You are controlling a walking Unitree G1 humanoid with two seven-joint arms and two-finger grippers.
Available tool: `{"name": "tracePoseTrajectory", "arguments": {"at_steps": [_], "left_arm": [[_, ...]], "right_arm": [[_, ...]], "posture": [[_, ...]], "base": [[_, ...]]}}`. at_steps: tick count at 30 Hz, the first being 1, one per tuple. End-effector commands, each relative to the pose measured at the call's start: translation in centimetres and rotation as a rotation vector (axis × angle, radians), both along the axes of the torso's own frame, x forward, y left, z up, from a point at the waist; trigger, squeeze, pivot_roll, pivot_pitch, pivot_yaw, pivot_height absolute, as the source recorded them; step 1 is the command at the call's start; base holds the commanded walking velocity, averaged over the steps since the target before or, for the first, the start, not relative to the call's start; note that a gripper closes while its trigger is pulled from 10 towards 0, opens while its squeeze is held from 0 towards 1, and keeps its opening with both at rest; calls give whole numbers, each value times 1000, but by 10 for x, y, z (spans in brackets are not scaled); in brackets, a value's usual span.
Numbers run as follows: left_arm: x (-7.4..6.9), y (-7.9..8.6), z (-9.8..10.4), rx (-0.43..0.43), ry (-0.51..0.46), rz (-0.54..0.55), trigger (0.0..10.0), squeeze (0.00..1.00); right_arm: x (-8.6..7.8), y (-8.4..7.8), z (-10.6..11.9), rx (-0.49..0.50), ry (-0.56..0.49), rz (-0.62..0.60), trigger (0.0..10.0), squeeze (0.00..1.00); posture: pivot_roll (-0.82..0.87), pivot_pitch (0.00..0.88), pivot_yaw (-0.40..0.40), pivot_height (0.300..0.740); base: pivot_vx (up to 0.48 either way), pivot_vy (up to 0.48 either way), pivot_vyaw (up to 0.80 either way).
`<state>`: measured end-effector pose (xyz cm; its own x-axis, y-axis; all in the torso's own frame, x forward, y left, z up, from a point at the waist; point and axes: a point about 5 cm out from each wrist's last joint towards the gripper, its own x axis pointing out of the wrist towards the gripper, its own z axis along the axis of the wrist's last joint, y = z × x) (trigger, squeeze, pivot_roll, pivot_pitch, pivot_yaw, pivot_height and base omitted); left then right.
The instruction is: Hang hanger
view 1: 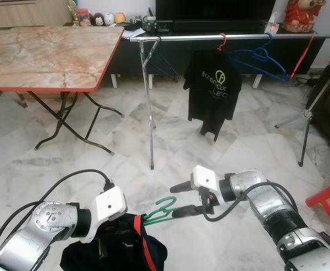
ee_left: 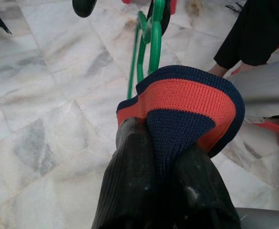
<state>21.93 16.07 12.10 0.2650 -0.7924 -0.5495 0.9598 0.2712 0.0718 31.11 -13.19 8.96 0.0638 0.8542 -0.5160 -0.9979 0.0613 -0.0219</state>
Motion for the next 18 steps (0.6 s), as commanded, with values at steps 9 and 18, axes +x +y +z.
{"name": "tracePoseTrajectory", "arguments": {"at_steps": [9,18], "left_arm": [[0,1,6,14,6,-30,10000,0],[2,-1,9,-1,-4,-27,10000,0]], "right_arm": [[-10,6,-12,-1,47,42,10000,0],[-14,12,-20,10,50,27,10000,0]], "posture": [[46,33,18,740],[46,37,15,740]], "base": [[0,0,0],[0,0,0]]}}
